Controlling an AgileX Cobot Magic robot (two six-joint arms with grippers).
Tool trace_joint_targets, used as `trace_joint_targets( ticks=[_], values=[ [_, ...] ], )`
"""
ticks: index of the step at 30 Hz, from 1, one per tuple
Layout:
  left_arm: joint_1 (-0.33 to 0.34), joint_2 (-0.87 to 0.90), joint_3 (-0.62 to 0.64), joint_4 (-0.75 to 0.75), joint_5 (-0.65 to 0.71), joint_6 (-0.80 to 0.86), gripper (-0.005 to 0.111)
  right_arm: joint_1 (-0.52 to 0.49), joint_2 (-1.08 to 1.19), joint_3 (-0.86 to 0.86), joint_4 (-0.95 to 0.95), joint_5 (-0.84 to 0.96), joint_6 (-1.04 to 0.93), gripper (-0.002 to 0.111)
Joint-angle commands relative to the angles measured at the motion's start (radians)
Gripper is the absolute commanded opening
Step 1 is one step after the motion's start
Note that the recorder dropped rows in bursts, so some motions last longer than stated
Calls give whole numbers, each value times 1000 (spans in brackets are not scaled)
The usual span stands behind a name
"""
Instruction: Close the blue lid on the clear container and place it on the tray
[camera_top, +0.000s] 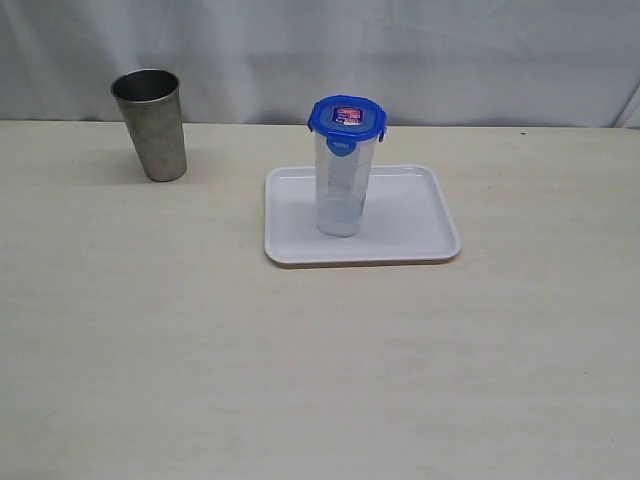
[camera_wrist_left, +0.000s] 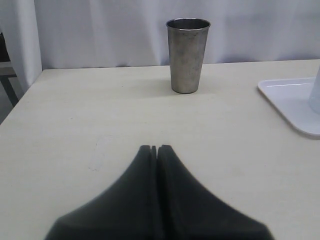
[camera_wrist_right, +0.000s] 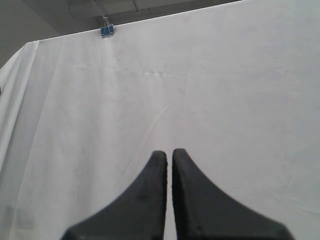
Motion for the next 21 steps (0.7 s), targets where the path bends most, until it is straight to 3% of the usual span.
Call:
trace_joint_targets(
  ticks=[1,6,9,12,19,21],
  values=[
    [3,-3,2,-13,-5,-6,0,-6,-6,6,6,8,-4,4],
    [3,-3,2,-13,-5,-6,0,43,-6,8,6,8,-10,4],
    [3,-3,2,-7,-6,-4,0,45,-8,55,21,-81,-36,4],
    [3,-3,2,-7,-6,-4,0,45,-58,151,149,-147,-81,4],
    [3,-3,2,-5,-6,-4,0,45,-201,300,248,-140,-213,4],
    [3,-3,2,-5,-6,-4,0,45,-201,300,269,-13,-226,4]
  ],
)
